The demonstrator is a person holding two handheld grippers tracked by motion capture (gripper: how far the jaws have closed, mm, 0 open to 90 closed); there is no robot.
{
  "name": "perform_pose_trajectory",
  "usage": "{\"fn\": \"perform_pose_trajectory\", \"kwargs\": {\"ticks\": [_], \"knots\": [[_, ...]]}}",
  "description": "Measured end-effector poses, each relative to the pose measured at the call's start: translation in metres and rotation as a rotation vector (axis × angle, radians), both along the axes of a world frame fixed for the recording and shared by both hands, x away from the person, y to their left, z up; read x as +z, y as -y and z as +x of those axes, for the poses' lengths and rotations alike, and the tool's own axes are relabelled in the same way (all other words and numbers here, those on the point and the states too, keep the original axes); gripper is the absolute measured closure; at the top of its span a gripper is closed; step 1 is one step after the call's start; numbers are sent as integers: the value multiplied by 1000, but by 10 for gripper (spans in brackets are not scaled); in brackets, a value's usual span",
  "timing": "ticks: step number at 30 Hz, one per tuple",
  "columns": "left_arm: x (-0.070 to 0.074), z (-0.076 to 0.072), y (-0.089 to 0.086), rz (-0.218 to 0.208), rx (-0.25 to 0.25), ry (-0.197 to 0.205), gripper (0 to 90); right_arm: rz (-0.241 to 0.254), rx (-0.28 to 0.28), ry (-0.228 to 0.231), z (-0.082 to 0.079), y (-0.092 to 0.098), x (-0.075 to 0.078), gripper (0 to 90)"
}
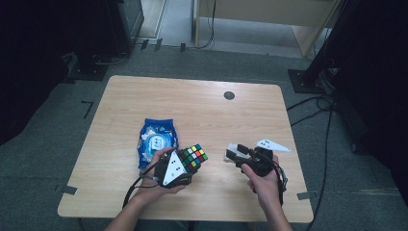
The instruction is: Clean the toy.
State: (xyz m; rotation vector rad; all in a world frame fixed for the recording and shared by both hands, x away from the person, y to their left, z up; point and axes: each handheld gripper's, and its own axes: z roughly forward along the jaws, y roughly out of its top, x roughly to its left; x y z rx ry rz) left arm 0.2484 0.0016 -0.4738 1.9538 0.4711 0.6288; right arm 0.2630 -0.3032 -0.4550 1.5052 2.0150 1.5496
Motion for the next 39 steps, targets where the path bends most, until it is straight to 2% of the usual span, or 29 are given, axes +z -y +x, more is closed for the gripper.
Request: {"fn": "perform_pose_trajectory", "kwargs": {"ticks": [1,3,7,8,11,14,19,22,23,27,30,33,34,35,36,39], "knots": [[0,1,-1,-4,1,-7,336,-29,-70,-10,3,3,-8,414],[1,2,-2,-17,8,-18,336,-140,-146,-21,6,2,-21,423],[2,2,-4,-38,9,-38,336,-255,-227,-37,12,1,-42,442],[2,2,-5,-47,7,-46,336,-262,-239,-48,14,1,-46,443],[2,2,-6,-73,-3,-72,336,-277,-247,-88,17,2,-54,460],[2,2,-5,-74,-1,-91,336,-327,-239,-100,19,0,-62,484],[2,3,-8,-84,2,-104,336,-342,-238,-87,19,-1,-64,560],[2,3,-9,-91,6,-106,336,-369,-227,-74,17,-3,-65,606],[2,4,-9,-96,6,-113,336,-376,-221,-60,15,-6,-66,689],[1,4,-10,-98,3,-115,336,-348,-168,-67,14,-6,-65,864],[2,3,-10,-102,-13,-114,336,-336,-146,-70,13,-4,-62,881],[2,2,-10,-104,-21,-114,335,-263,-116,-11,6,-6,-47,882],[2,2,-10,-104,-21,-114,336,-263,-116,-11,6,-6,-47,882],[2,2,-9,-102,-26,-115,336,-239,-104,9,3,-8,-42,881],[2,2,-9,-100,-29,-115,336,-167,-66,67,-4,-13,-27,881],[1,0,-6,-102,-39,-116,336,-85,15,159,-18,-26,-1,881]]}}
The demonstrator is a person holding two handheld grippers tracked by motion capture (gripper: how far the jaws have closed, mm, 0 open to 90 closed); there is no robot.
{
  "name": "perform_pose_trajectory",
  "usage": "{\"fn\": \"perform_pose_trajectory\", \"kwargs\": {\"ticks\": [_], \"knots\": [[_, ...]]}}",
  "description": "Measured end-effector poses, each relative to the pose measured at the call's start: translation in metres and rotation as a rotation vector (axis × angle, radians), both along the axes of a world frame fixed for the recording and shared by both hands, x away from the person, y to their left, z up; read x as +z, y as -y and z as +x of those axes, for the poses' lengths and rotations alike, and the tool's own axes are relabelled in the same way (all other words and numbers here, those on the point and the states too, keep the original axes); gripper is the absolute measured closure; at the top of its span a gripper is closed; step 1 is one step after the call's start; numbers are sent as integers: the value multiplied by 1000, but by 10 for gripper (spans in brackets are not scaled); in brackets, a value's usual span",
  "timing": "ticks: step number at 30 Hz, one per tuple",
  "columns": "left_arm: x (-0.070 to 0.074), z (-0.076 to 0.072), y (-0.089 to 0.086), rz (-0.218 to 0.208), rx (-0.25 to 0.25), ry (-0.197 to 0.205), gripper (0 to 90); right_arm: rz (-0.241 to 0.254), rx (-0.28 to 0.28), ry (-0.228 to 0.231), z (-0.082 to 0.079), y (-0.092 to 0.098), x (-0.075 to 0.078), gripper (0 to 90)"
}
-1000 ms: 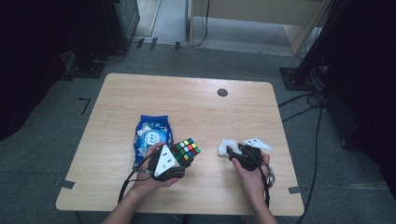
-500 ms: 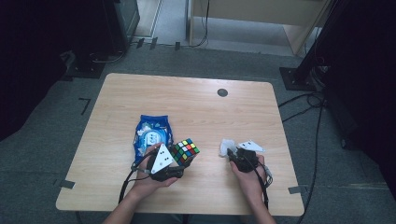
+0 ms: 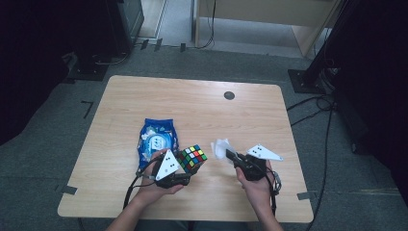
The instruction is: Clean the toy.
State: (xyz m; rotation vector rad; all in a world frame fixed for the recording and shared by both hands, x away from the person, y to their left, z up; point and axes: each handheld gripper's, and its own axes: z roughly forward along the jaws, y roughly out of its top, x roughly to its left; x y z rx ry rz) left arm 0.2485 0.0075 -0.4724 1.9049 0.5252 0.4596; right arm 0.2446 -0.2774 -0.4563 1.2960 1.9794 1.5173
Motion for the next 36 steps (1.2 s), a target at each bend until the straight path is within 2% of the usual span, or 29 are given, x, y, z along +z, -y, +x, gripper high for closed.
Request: {"fn": "perform_pose_trajectory", "kwargs": {"ticks": [4,7,10,13,16,21,23,25,27,29,31,33,36], "knots": [[0,-4,5,-4,-20,-1,336,68,105,102,-18,-20,28,880],[0,-7,9,-1,-39,7,336,117,162,113,-26,-33,36,879],[2,-11,13,-7,-58,7,336,125,204,104,-30,-43,36,878],[3,-15,15,-4,-87,15,336,120,209,82,-27,-48,29,878],[4,-18,15,5,-94,28,336,132,197,67,-24,-45,24,877],[8,-16,9,-11,-76,36,336,87,104,59,-15,-35,17,877],[10,-13,6,-31,-66,22,336,65,84,43,-14,-33,14,877],[9,-11,5,-20,-57,19,336,54,90,51,-17,-35,14,877],[8,-10,7,-9,-55,14,336,12,72,84,-23,-41,18,876],[6,-11,11,13,-46,16,336,43,113,103,-27,-44,24,877],[4,-12,14,16,-65,9,336,35,148,117,-32,-50,29,877],[3,-16,18,22,-81,13,336,54,184,128,-35,-56,33,876],[4,-20,21,18,-99,21,336,51,188,149,-37,-60,33,876]]}}
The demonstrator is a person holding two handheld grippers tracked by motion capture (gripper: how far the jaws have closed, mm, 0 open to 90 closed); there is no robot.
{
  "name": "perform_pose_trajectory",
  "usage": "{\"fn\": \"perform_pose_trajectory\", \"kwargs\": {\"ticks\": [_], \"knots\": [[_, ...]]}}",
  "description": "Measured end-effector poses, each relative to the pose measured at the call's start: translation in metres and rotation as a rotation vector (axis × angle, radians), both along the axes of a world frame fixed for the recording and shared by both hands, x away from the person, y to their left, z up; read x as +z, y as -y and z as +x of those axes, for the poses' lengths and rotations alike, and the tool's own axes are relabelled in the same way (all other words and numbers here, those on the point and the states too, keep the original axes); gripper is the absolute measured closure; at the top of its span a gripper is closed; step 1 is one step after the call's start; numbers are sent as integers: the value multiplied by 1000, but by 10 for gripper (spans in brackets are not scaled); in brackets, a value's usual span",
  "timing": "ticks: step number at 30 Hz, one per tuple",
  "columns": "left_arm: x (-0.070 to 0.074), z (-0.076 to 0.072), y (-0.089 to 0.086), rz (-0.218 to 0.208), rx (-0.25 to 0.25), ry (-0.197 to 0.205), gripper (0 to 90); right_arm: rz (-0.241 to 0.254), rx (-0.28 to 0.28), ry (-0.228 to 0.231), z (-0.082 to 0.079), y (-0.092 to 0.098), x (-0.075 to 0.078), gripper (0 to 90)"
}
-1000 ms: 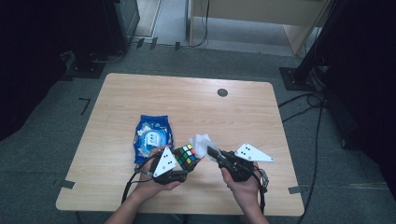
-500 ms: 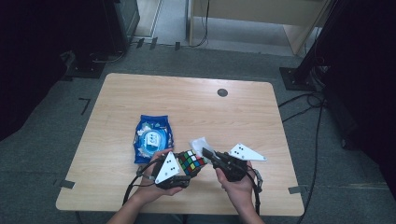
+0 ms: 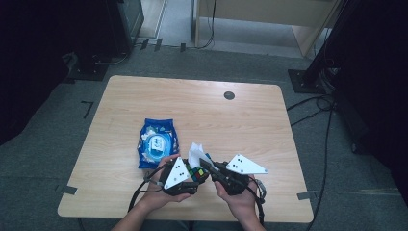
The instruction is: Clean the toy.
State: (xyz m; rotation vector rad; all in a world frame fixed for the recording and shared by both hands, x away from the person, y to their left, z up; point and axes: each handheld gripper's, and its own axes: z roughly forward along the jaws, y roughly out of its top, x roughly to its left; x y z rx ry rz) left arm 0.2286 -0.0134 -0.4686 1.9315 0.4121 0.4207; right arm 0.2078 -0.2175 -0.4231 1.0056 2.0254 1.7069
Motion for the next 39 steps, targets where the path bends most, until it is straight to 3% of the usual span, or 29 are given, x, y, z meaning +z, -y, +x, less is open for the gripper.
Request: {"fn": "perform_pose_trajectory", "kwargs": {"ticks": [3,7,11,14,16,20,24,28,32,34,36,39], "knots": [[3,0,-2,-17,-1,6,336,-19,-81,-10,3,6,-4,874],[6,5,-9,-37,26,-5,336,-14,-136,-48,8,17,-10,874],[7,10,-13,-60,40,-29,336,-1,-99,-34,4,15,-6,876],[4,7,-8,-51,18,-42,336,-3,-49,-4,-2,6,0,876],[3,2,-1,-32,-1,-27,336,-16,-38,15,-5,1,2,876],[5,-2,2,-29,-14,-14,336,-38,-94,16,-1,5,-1,875],[6,7,-9,-54,31,-34,336,-28,-151,-29,5,14,-9,876],[6,12,-14,-59,48,-41,336,-24,-123,-13,2,9,-7,875],[2,8,-6,-35,33,-35,336,4,-64,1,-2,2,-4,874],[2,6,-3,-24,25,-33,336,-15,-69,12,-3,1,-4,873],[2,5,-3,-28,18,-35,336,-9,-86,-4,1,5,-7,872],[5,6,-7,-50,17,-41,336,-74,-149,-24,12,16,-18,873]]}}
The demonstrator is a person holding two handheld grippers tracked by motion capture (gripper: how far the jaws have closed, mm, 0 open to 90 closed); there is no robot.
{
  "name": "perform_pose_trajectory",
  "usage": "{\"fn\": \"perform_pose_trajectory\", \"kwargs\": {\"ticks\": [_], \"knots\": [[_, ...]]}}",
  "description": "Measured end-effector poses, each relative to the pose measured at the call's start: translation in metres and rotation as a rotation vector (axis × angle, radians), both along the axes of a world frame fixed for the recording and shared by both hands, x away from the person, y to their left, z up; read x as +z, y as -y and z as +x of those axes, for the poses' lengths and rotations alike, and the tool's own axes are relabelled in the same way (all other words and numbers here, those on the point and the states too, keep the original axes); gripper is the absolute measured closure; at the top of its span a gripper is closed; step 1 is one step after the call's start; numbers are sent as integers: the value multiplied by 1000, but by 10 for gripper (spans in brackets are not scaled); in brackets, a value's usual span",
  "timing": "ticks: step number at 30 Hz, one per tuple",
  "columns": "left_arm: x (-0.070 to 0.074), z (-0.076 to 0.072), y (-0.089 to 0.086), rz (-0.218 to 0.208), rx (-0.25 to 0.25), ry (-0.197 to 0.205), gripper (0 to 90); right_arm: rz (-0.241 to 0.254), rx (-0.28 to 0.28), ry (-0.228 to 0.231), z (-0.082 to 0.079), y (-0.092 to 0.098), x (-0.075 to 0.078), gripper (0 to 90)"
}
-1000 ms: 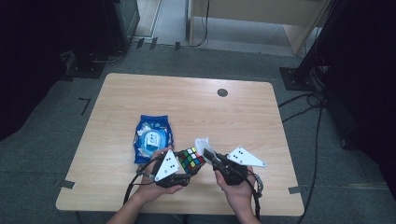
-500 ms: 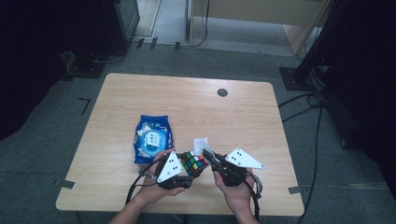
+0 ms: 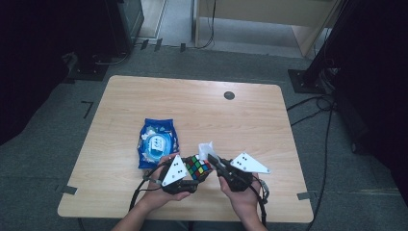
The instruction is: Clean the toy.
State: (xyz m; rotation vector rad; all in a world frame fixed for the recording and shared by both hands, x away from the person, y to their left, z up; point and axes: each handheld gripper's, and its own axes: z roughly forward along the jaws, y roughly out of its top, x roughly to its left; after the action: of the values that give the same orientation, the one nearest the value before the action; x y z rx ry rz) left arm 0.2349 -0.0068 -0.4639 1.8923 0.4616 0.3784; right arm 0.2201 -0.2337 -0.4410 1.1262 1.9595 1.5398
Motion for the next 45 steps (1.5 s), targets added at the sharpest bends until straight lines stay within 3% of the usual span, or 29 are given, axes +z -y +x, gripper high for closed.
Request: {"fn": "perform_pose_trajectory", "kwargs": {"ticks": [1,4,13,15,16,17,21,24,28,32,33,38,40,45], "knots": [[1,1,-2,-13,-2,0,336,-22,-26,-26,5,5,-6,873],[4,3,-7,-24,11,0,336,17,-88,-119,17,23,-24,874],[0,8,-10,-17,28,-16,336,-48,-234,-144,35,60,-40,858],[1,8,-10,-15,30,-14,336,-64,-277,-160,39,68,-45,766],[1,8,-10,-14,29,-13,336,-65,-297,-184,42,72,-48,659],[0,9,-11,-14,32,-12,336,-63,-314,-189,43,73,-49,613],[-1,11,-13,-18,48,-24,336,-40,-361,-176,41,74,-41,460],[-2,13,-13,-19,59,-28,336,17,-297,-161,36,66,-28,415],[-2,13,-12,-17,81,-21,336,162,-149,-162,22,45,-9,357],[-3,12,-10,-10,103,-20,336,250,-63,-170,11,20,3,173],[-4,12,-8,-5,107,-14,336,253,-40,-174,9,14,4,150],[-2,4,2,-9,91,19,336,300,10,-266,9,-7,-5,167],[-1,-1,7,8,84,47,336,320,9,-306,9,-10,-11,194],[-4,-3,11,24,71,50,336,352,34,-336,9,-12,-15,339]]}}
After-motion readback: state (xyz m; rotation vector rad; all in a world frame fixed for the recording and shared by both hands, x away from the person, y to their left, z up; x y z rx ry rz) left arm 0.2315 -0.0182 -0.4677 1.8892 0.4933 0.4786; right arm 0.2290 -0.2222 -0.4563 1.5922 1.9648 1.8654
